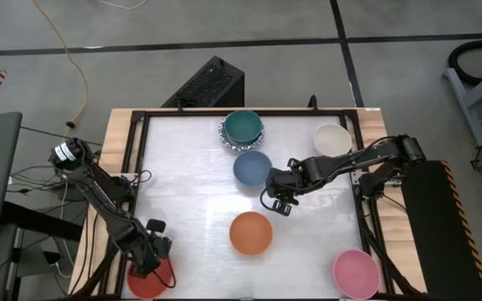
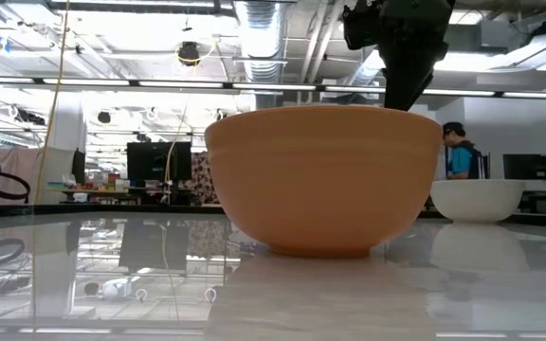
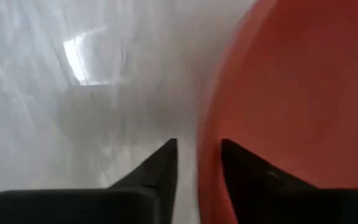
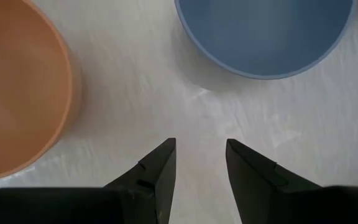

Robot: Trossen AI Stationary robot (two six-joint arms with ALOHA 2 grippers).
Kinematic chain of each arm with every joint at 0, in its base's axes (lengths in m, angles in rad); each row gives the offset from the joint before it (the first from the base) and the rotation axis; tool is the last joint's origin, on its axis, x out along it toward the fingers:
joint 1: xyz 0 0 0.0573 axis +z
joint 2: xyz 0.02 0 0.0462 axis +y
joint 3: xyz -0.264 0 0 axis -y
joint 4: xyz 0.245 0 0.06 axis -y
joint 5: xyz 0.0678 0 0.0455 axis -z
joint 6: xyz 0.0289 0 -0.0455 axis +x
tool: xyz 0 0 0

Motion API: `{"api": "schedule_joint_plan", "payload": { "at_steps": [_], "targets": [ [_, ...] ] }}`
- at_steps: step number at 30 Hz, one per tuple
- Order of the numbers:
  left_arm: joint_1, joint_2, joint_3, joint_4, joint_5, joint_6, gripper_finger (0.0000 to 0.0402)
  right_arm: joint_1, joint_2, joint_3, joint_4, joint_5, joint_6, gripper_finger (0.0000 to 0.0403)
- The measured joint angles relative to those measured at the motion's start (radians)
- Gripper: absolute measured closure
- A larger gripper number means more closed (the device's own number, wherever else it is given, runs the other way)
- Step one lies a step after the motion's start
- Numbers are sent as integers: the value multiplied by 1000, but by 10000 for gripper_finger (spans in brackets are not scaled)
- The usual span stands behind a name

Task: Nest bowls inside each other
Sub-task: Stack the orange bowl on top of the green bowl

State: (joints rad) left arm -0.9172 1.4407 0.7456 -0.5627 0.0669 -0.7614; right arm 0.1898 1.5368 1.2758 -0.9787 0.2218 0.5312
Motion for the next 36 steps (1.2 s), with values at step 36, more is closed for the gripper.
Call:
{"api": "schedule_joint_plan", "payload": {
  "at_steps": [36],
  "targets": [
    [317,0,314,-666,-1034,293,401,-76,0,0,207,347,73,243]
  ]
}}
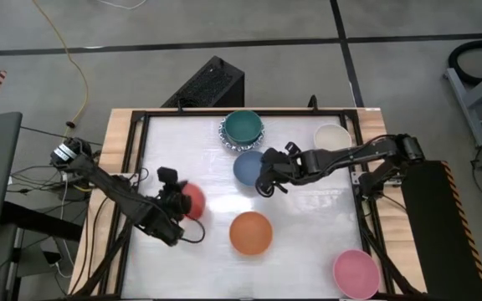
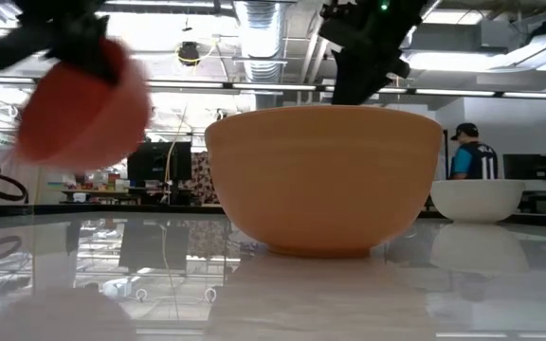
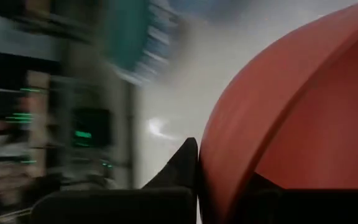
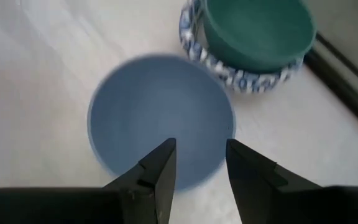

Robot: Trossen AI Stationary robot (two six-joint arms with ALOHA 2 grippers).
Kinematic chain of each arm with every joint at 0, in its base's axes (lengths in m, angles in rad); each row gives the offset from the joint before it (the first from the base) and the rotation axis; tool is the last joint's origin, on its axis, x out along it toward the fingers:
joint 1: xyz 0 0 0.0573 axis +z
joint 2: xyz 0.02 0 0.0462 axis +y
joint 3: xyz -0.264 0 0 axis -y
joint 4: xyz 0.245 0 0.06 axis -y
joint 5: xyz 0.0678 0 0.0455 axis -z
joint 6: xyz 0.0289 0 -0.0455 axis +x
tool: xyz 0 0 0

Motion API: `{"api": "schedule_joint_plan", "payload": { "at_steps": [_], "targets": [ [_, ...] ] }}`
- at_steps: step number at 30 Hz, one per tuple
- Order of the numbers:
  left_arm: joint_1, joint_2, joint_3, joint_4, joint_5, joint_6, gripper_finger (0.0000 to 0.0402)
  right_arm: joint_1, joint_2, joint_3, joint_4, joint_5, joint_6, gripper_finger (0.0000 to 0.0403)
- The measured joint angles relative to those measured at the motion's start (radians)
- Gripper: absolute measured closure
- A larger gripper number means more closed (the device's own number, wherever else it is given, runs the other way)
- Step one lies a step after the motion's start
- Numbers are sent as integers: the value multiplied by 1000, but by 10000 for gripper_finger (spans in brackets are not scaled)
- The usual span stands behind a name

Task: Nest bowls inside each other
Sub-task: Stack the orange bowl on top of the green bowl

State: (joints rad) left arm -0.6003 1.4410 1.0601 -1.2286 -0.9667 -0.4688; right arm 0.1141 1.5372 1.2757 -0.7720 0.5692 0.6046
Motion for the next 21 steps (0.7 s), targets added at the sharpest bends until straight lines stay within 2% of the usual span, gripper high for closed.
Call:
{"api": "schedule_joint_plan", "payload": {
  "at_steps": [5,8,14,21],
  "targets": [
    [21,0,22,11,-382,-16,402,1,0,0,144,81,-110,243],
    [32,0,17,6,-588,-99,402,9,0,0,249,133,-200,243],
    [124,-7,8,-25,-606,-315,402,41,0,0,477,262,-404,243],
    [293,-7,6,-46,-604,-484,401,79,8,0,682,271,-584,243]
  ]
}}
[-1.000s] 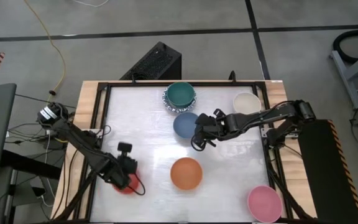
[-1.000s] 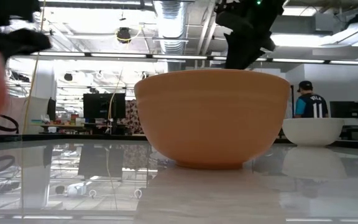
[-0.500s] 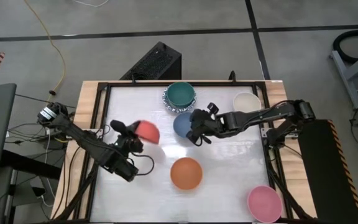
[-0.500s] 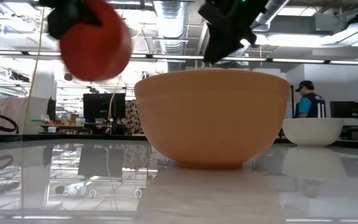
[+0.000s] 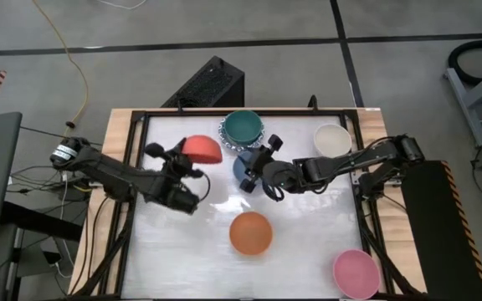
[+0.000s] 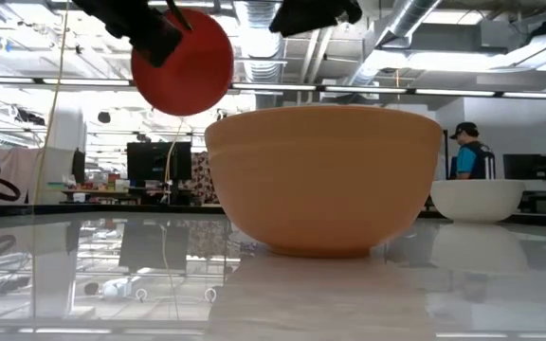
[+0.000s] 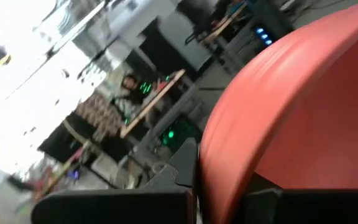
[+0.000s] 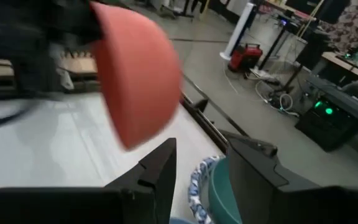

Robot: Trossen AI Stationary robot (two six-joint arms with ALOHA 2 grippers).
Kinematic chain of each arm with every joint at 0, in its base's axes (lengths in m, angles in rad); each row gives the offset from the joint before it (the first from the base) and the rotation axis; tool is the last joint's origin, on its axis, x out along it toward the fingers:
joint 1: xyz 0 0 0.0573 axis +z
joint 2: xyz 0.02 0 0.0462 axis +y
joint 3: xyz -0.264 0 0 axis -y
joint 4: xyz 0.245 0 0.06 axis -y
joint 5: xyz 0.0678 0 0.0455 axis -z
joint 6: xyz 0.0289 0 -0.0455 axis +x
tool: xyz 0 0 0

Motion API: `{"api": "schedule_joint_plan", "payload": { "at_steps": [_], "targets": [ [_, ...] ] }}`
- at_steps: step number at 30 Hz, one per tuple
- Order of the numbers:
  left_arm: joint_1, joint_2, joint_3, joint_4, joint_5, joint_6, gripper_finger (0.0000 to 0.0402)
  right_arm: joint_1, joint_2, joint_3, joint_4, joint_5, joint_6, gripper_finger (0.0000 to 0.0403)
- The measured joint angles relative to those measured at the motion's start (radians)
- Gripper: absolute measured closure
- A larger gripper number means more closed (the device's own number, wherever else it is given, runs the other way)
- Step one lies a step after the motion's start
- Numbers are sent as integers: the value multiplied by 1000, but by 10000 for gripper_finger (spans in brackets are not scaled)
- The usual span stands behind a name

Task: Nest bowls inside each other
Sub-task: Stack the orange bowl on top of the green bowl

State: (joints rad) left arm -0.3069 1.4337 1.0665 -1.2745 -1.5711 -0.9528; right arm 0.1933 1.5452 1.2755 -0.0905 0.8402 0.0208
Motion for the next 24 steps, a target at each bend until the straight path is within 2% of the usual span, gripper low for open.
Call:
{"api": "schedule_joint_plan", "payload": {
  "at_steps": [7,10,13,16,18,20,22,24],
  "targets": [
    [103,-16,9,20,0,-56,401,25,0,0,5,4,-10,243],
    [131,-16,41,50,0,4,401,25,9,0,-1,7,19,243],
    [172,-16,92,132,55,219,401,25,17,-1,0,8,23,243],
    [225,-16,131,299,289,562,401,20,22,0,-6,8,24,243],
    [253,-17,118,473,450,741,401,20,23,0,-12,8,24,243],
    [267,-19,85,672,559,860,401,20,23,0,-14,8,24,243],
    [274,-27,35,889,613,993,401,20,23,0,-19,14,24,243],
    [285,-39,-27,1086,624,1099,401,29,23,0,-37,47,24,243]
  ]
}}
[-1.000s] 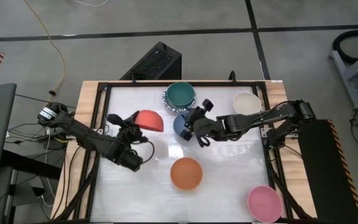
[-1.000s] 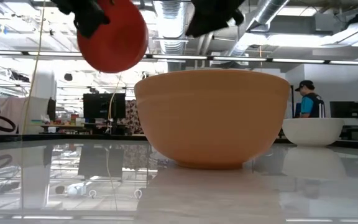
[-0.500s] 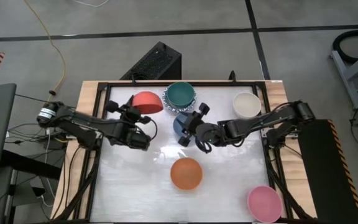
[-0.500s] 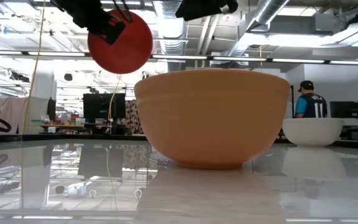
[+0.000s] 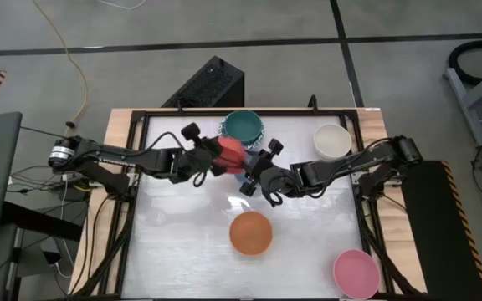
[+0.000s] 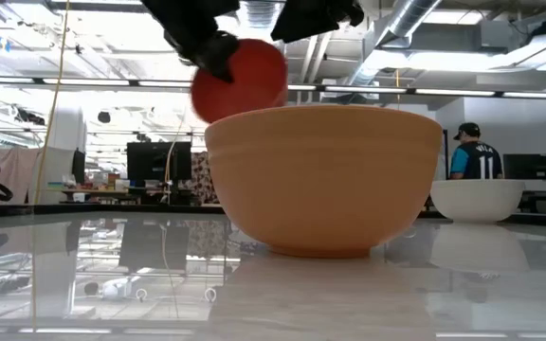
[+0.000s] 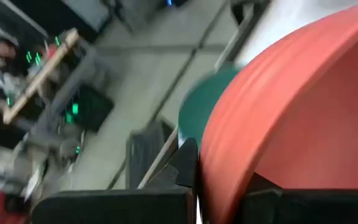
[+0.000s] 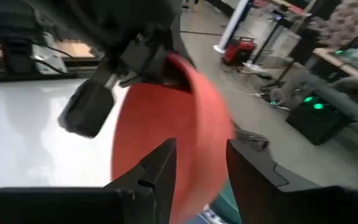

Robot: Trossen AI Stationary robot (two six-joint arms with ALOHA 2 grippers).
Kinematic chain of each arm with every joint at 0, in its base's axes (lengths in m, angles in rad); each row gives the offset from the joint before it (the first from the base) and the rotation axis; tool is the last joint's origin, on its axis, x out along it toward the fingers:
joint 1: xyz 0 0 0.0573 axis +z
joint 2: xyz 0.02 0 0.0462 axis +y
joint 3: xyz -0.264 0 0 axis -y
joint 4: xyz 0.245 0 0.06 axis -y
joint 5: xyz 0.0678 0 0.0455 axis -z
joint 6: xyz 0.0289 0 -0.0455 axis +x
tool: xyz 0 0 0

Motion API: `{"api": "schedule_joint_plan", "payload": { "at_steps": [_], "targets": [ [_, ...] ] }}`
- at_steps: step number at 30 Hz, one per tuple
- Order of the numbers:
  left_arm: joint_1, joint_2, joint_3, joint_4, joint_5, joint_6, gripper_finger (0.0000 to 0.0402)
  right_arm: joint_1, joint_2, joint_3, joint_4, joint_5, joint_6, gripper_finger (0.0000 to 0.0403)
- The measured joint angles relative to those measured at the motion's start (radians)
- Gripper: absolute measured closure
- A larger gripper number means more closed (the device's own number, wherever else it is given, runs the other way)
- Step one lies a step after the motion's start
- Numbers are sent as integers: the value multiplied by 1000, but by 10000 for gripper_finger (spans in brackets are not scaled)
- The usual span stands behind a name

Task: Nest bowls inside each other
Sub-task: Stack the orange bowl on top of the green bowl

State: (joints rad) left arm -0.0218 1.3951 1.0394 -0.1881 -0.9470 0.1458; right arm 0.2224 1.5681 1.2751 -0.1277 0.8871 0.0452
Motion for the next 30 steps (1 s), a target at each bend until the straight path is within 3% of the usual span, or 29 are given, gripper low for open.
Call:
{"api": "schedule_joint_plan", "payload": {
  "at_steps": [4,6,10,14,17,23,30],
  "targets": [
    [46,-45,-112,327,2,106,401,26,0,0,-63,108,6,243],
    [82,-80,-163,466,61,106,401,45,0,0,-80,192,6,243],
    [175,-139,-263,691,210,14,401,84,0,0,-79,364,-17,243],
    [265,-153,-348,889,300,-92,401,113,0,0,-76,467,-20,243],
    [306,-130,-393,1021,409,-149,401,113,0,0,-52,474,-20,243],
    [317,-40,-423,1182,493,-103,401,61,0,0,19,467,-53,243],
    [340,28,-423,1325,594,-54,401,-10,-2,1,134,332,-134,243]
  ]
}}
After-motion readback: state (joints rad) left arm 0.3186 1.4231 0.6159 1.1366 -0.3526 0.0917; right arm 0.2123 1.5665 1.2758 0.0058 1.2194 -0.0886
